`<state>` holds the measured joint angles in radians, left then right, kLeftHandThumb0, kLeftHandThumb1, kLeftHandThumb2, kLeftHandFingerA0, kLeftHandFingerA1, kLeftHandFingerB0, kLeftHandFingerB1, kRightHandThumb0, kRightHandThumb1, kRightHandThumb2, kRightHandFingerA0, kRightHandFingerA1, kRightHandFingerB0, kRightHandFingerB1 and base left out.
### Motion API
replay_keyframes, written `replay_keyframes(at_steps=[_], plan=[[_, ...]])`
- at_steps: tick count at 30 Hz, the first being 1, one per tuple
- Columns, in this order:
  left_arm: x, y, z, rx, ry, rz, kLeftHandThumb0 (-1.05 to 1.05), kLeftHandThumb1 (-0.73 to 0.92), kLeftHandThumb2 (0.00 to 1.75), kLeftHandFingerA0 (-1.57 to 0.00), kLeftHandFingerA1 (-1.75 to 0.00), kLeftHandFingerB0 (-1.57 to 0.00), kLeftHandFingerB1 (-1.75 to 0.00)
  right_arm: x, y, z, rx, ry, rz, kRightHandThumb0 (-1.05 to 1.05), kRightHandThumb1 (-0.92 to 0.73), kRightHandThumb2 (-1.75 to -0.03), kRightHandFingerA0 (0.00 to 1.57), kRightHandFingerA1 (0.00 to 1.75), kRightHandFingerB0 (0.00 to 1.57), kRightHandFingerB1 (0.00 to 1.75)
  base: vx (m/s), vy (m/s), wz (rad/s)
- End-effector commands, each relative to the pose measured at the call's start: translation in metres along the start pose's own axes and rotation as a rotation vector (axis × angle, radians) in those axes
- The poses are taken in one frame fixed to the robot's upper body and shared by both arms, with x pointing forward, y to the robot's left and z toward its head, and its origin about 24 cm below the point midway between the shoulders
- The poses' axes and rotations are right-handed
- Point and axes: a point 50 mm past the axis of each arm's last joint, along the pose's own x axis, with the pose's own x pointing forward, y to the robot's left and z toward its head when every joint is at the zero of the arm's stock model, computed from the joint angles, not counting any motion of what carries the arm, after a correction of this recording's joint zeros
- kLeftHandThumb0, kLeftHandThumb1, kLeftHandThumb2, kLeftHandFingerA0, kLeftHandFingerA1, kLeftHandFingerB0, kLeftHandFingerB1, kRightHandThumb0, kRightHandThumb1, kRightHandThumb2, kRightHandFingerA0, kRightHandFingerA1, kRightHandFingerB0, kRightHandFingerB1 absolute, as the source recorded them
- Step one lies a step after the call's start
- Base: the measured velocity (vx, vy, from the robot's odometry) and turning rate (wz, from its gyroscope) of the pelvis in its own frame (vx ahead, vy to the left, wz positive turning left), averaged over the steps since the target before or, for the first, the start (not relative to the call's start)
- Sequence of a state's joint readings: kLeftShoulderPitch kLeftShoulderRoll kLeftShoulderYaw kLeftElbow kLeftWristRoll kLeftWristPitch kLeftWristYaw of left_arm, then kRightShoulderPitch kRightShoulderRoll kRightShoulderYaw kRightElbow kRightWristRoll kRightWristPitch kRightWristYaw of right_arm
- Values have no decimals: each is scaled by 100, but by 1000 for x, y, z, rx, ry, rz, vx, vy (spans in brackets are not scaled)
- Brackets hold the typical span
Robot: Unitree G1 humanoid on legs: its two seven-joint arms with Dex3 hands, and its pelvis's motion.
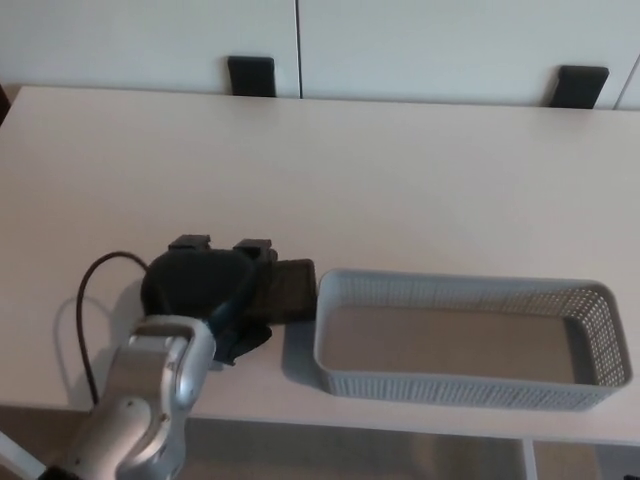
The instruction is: The robot walks towards a desk on which an eraser is kept on the left hand side and a container is kept on the right hand side. The robot picks up the eraser using its left hand and places it in the container.
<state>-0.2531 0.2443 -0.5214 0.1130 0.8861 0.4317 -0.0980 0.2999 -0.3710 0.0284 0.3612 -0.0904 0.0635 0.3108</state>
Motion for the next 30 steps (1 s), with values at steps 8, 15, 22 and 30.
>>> replay_keyframes(at_steps=[8,15,22,30], plan=[[-4,48,-21,-246,43,239,-32,74,107,-90,-120,-50,-66,-3,-3,-2,-41,15,27,-39,-66,-59,48,44,38,38,0,0,0],[-8,83,-29,-265,23,364,-36,89,68,-80,-175,-46,-150,-2,-3,-1,-45,18,41,-39,-66,-59,48,45,39,38,0,0,0],[-24,109,12,-259,-127,394,-42,68,75,-78,-141,-73,-65,-2,-5,-1,-66,23,52,-39,-66,-59,48,44,39,38,0,0,0],[-43,97,76,-227,-343,283,-34,62,98,-96,-113,-60,-65,-1,1,-3,-73,31,75,-39,-67,-60,47,44,39,38,0,0,0]])
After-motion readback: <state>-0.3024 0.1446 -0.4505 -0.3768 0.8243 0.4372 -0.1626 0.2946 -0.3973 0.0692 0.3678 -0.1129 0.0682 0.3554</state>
